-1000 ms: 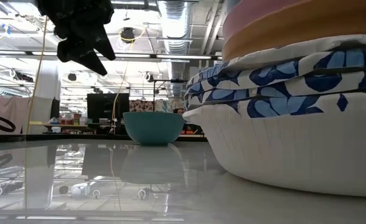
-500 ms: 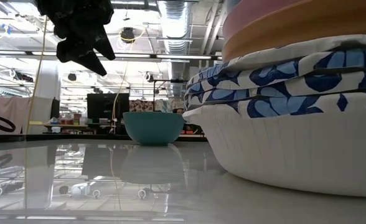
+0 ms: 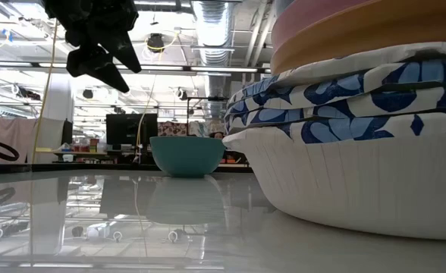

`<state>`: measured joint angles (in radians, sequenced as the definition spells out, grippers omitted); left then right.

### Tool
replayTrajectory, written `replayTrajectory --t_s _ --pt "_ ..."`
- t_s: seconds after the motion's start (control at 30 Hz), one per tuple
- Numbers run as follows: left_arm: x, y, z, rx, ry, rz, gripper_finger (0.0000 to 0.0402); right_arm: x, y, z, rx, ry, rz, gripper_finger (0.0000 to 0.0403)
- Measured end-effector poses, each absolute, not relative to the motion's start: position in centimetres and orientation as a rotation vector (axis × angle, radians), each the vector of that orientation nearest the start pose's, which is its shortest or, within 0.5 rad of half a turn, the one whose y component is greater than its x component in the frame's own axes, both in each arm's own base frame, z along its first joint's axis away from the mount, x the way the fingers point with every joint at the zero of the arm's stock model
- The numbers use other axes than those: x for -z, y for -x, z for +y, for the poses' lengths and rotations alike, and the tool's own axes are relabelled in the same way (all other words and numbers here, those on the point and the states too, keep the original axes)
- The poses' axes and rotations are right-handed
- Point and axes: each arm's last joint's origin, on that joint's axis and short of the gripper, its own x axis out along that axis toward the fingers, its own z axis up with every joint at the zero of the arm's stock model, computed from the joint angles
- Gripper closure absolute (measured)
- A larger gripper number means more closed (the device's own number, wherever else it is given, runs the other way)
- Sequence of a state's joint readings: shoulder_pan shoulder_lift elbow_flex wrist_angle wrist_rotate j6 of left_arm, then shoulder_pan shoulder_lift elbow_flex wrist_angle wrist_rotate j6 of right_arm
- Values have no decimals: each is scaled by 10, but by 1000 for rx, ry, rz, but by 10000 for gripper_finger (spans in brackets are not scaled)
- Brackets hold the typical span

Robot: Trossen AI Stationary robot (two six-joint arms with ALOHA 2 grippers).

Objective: Nest bowls inside each other
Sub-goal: Stack the orange bowl on top of the blue bowl

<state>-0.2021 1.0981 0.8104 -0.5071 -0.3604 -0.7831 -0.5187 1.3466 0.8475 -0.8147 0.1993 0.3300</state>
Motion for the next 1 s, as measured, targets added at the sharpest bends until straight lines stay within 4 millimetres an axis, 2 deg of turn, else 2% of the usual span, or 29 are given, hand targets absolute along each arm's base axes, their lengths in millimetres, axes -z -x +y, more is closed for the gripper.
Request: replayTrajectory --t_s 0.13,0.23,0.33,0.5,0.57,0.77,1.0 --pt "-259 -216 -34 -442 537 651 120 -190 -197 -126 843 -500 1254 144" --pt "-259 -216 -34 -445 543 650 120 -185 -199 -130 849 -505 1264 174" --pt "-259 -216 -34 -449 540 648 120 -179 -200 -134 848 -525 1284 229" --pt "-259 -216 -33 -459 539 642 120 -174 -199 -136 851 -542 1319 355" --pt "-259 -216 -33 -460 539 641 120 -174 -199 -136 840 -536 1320 385" --pt "-259 -216 -33 -473 533 633 120 -184 -197 -136 818 -557 1311 390" --pt "-259 -216 -32 -499 520 618 120 -224 -214 -143 773 -478 1218 394"
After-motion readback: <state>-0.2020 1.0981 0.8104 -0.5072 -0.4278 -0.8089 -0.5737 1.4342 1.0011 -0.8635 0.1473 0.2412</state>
